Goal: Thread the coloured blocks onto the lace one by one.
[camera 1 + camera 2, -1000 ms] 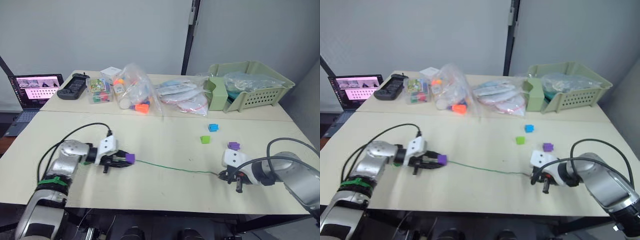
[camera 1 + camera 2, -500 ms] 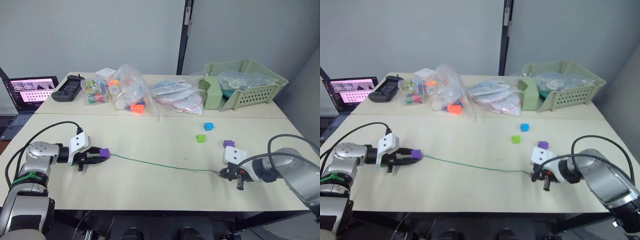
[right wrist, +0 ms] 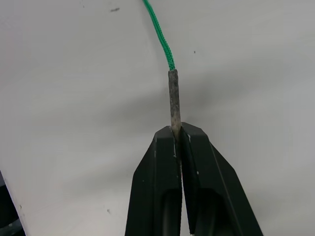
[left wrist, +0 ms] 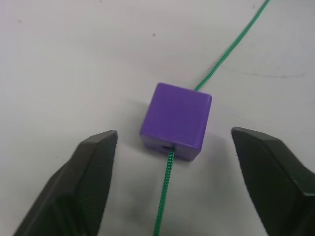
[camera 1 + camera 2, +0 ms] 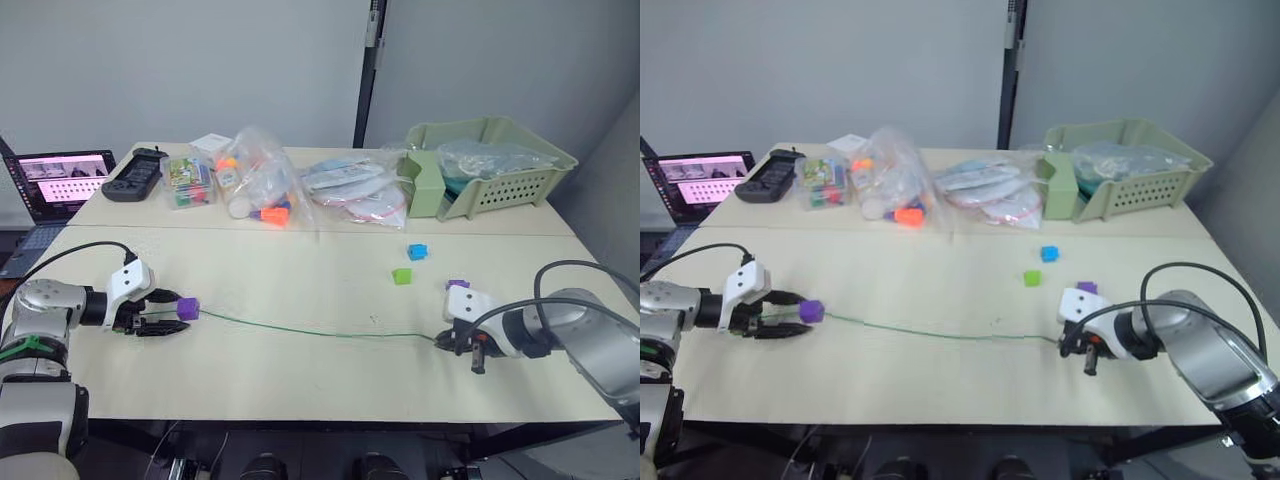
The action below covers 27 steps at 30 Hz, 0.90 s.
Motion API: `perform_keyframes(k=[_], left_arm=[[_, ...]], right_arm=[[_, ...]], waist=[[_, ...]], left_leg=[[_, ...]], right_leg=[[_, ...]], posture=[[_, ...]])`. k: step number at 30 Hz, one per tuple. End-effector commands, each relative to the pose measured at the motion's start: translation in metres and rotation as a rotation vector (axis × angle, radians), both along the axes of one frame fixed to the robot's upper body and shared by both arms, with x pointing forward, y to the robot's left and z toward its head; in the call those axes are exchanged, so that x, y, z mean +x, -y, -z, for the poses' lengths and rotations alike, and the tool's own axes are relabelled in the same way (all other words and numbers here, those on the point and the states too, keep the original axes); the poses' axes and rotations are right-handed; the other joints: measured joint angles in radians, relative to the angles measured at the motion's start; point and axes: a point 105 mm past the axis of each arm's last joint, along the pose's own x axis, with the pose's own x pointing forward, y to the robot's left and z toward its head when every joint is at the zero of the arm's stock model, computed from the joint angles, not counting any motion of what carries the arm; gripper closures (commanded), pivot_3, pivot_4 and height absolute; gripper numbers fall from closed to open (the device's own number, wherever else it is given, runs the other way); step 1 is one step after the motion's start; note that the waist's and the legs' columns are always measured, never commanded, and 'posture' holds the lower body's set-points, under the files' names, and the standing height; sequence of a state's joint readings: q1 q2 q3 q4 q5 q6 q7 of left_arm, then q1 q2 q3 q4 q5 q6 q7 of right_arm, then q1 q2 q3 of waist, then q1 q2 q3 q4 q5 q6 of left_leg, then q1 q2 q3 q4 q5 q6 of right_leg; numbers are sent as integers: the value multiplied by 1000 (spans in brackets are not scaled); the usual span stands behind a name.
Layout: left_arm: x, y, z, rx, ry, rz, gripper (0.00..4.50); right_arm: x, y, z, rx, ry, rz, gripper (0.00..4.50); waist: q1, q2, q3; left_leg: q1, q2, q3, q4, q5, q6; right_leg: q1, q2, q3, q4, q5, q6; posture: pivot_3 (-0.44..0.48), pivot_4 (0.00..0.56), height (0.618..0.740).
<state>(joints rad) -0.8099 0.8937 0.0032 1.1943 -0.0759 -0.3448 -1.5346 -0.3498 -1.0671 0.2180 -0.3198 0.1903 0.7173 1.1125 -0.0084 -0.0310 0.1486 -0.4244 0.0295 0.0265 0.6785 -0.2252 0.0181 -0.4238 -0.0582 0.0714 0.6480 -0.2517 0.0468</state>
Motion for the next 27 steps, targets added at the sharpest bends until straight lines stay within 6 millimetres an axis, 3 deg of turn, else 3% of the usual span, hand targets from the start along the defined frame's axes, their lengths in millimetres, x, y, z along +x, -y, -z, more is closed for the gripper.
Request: perform_keyframes(k=[1, 3, 4, 8, 12, 18, 24, 27], left_arm=[[11, 5, -40, -28, 120, 34, 56], [17, 20, -60, -76, 173, 95, 56], [21, 39, -69, -103, 204, 163, 56], [19, 93, -72, -129, 216, 350, 56], [4, 167, -56, -193, 211, 516, 56], [-24, 250, -18, -321, 122, 630, 56], [-31, 293, -4, -383, 106, 624, 56], [-37, 304, 1, -396, 96, 638, 56]], right_arm=[[1, -5, -10, 13, 30, -25, 4500], [0, -7, -10, 18, 28, -28, 4500], [0, -10, -11, 23, 30, -33, 4500], [0, -15, -16, 34, 30, -48, 4500], [0, -25, -22, 27, 28, -87, 4500], [1, -39, -29, 8, 17, -146, 4500], [-9, -50, -29, 1, -8, -199, 4500], [-12, -53, -28, 0, -16, -209, 4500]], waist=[[6, 0, 0], [10, -1, 1], [11, -1, 1], [17, -1, 1], [10, -1, 0], [2, -1, 1], [2, -1, 1], [3, -1, 1]], left_leg=[[-1, 0, 0, 0, 0, 0], [-1, 0, 0, 1, 0, 0], [-1, 0, 0, 1, 0, 0], [-1, 0, -1, 2, 0, 0], [-1, 0, -1, 1, 0, 0], [-1, 0, -2, 1, 0, 0], [-1, -1, -3, 1, 0, 0], [-1, -2, -3, 2, 0, 0]], right_leg=[[0, 0, 0, 0, 0, 0], [0, 0, 0, 0, 0, 0], [0, 0, -1, 0, 0, 0], [1, -1, 0, 0, 0, 1], [1, -1, 0, 0, 1, 1], [1, 0, 0, 0, 1, 0], [1, 0, 0, 0, 1, 0], [1, 0, 0, 0, 1, 0]], posture=[[0, 150, 734], [0, 150, 734], [0, 150, 734], [0, 150, 734], [0, 150, 734], [0, 150, 734], [0, 150, 734], [0, 150, 734]])
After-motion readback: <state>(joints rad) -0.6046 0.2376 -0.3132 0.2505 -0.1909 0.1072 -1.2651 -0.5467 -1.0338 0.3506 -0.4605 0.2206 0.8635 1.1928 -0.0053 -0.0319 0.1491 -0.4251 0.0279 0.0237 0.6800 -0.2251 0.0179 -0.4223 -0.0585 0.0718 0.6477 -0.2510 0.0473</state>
